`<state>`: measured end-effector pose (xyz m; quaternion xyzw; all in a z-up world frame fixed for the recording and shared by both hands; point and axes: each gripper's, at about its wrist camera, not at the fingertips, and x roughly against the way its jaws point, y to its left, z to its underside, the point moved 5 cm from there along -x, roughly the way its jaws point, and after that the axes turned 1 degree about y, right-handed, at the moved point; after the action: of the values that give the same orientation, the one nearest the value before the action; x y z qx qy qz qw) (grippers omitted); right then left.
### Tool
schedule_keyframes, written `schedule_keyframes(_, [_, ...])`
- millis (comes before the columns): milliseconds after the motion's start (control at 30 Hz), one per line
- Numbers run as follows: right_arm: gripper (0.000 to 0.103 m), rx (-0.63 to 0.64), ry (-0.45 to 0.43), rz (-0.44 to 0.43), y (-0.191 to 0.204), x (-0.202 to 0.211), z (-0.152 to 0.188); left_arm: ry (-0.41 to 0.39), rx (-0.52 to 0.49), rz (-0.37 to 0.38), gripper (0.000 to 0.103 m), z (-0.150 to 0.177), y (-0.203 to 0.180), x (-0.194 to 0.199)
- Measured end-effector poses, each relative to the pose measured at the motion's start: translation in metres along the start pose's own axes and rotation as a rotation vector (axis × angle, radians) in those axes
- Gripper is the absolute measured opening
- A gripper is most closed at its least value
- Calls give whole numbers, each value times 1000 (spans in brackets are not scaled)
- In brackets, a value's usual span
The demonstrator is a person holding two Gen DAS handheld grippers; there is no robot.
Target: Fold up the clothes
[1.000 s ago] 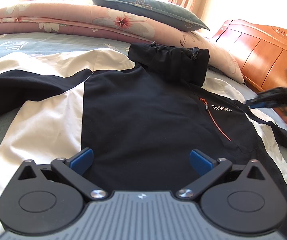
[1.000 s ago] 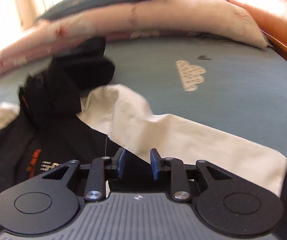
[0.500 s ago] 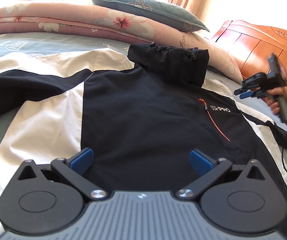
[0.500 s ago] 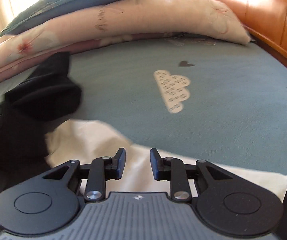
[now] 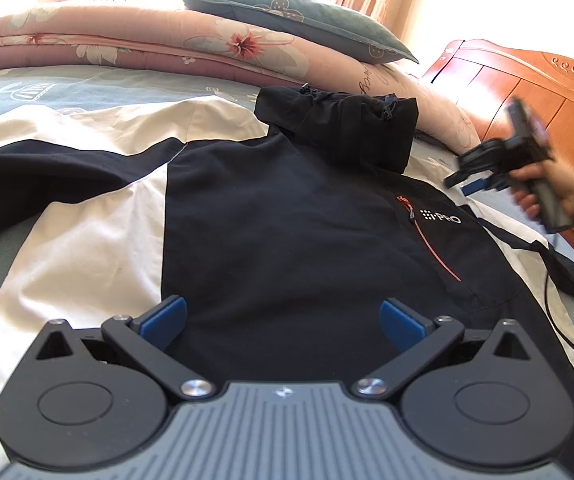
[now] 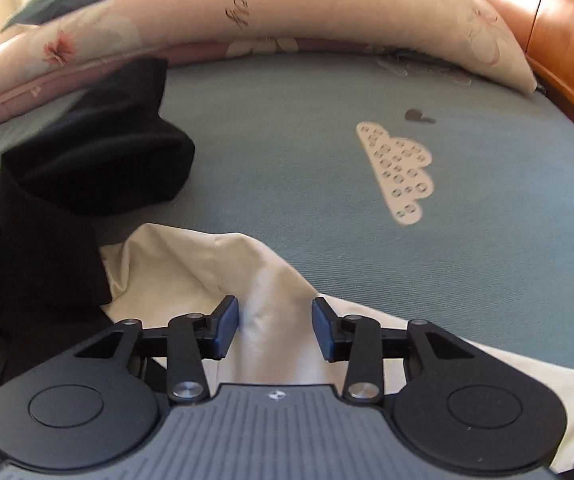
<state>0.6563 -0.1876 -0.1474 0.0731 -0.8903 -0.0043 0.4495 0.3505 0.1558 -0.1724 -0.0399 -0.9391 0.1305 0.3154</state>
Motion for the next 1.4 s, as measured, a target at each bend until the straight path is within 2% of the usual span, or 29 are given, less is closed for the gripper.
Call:
schedule_keyframes(100, [45, 14, 22, -43, -12, 36, 18, 1, -8, -6, 102, 0, -1, 0])
schedule_keyframes(267, [45, 81, 65, -20, -23, 83, 71, 3, -23, -18, 102, 1, -2, -1])
schedule_keyframes(433, [41, 68, 125, 4, -41, 85, 131, 4, -28, -22, 102, 1, -2, -1])
schedule_keyframes(567, [44, 144, 98, 79, -50, 94, 156, 3, -24, -18, 102, 1, -2, -1])
schedule_keyframes(667, [45, 66, 48, 84, -58, 119, 154, 4, -27, -21, 102, 1, -2, -1])
schedule_keyframes(767, [45, -5, -52, -5, -53, 147, 154, 5, -31, -23, 102, 1, -2, -1])
schedule_keyframes(833, [45, -11, -82, -71, -45, 151, 154, 6, -33, -25, 102, 1, -2, -1])
schedule_keyframes(933, [44, -16, -89, -151, -30, 144, 151, 6, -33, -25, 102, 1, -2, -1])
schedule_keyframes(1033, [43, -48, -41, -243, -7, 126, 152, 6, -33, -25, 102, 1, -2, -2])
schedule_keyframes(1133, [43, 5, -66, -127, 4, 121, 161, 6, -33, -25, 102, 1, -2, -2])
schedule_keyframes(1267, [43, -38, -112, -94, -7, 124, 174, 6, -37, -29, 102, 2, -3, -3])
schedule_keyframes(1333, [43, -30, -100, -31, -15, 116, 180, 7, -40, -31, 102, 2, -3, -3])
schedule_keyframes(1400, [41, -99, -63, -15, -31, 101, 184, 6, -40, -31, 102, 2, -3, -3])
